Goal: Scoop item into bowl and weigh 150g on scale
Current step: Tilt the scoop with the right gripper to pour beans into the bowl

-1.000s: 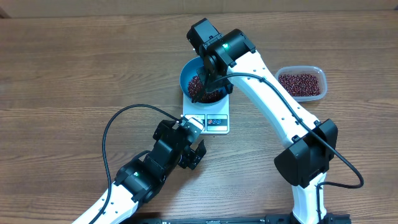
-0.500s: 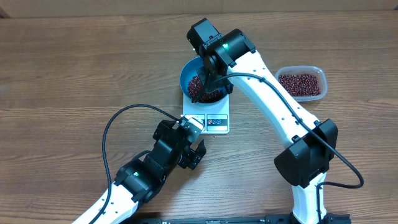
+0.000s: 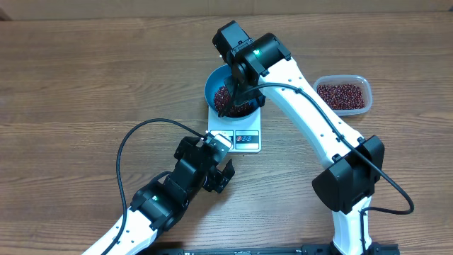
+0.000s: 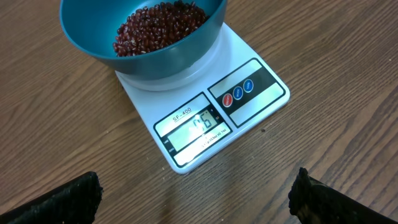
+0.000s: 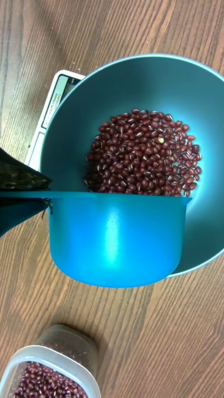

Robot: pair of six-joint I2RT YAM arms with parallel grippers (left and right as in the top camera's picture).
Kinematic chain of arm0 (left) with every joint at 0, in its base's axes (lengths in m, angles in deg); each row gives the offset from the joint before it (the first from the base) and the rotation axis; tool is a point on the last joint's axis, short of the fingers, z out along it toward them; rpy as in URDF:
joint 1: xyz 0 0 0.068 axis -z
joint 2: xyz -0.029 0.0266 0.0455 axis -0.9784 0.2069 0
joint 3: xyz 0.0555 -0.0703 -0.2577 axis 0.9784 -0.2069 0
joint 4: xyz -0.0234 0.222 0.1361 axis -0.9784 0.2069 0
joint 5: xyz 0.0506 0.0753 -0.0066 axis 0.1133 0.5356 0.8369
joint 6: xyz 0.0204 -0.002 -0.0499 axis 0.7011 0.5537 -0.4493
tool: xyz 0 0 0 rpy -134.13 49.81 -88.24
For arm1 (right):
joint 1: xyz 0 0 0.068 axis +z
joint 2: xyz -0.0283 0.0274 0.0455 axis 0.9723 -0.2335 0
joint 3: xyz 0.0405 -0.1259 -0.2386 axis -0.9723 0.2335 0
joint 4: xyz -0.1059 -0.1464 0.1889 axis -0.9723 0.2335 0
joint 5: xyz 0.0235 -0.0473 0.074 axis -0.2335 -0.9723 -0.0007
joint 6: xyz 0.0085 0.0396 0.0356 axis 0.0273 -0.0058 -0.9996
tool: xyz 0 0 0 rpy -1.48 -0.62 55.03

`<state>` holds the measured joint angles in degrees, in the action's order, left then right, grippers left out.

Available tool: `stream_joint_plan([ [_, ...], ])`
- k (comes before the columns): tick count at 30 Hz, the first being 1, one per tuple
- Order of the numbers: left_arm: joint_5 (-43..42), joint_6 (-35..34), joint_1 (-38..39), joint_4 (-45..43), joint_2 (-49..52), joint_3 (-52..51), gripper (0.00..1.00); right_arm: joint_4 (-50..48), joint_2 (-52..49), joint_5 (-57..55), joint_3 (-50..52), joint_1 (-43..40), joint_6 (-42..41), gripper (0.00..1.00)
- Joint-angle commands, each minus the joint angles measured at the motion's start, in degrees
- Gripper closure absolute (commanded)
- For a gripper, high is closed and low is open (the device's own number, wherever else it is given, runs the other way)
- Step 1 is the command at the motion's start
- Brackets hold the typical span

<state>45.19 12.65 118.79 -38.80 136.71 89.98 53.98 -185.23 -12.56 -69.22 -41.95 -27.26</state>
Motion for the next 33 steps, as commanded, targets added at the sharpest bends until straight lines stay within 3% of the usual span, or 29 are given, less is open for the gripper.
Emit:
stream_joint_plan([
  [1, 0.6, 0.7, -0.3, 0.0, -0.4, -0.3, 0.0, -0.3, 0.0, -1.0, -2.0, 0.2, -0.5, 0.96],
  [24, 0.6, 0.7, -0.3, 0.0, -0.4, -0.3, 0.0, -0.3, 0.0, -1.2, -2.0, 1.0, -0.4, 0.96],
  [33, 0.6, 0.7, -0.3, 0.0, -0.4, -0.3, 0.0, -0.3, 0.0, -11.2, -2.0, 5.0, -0.5, 0.96],
])
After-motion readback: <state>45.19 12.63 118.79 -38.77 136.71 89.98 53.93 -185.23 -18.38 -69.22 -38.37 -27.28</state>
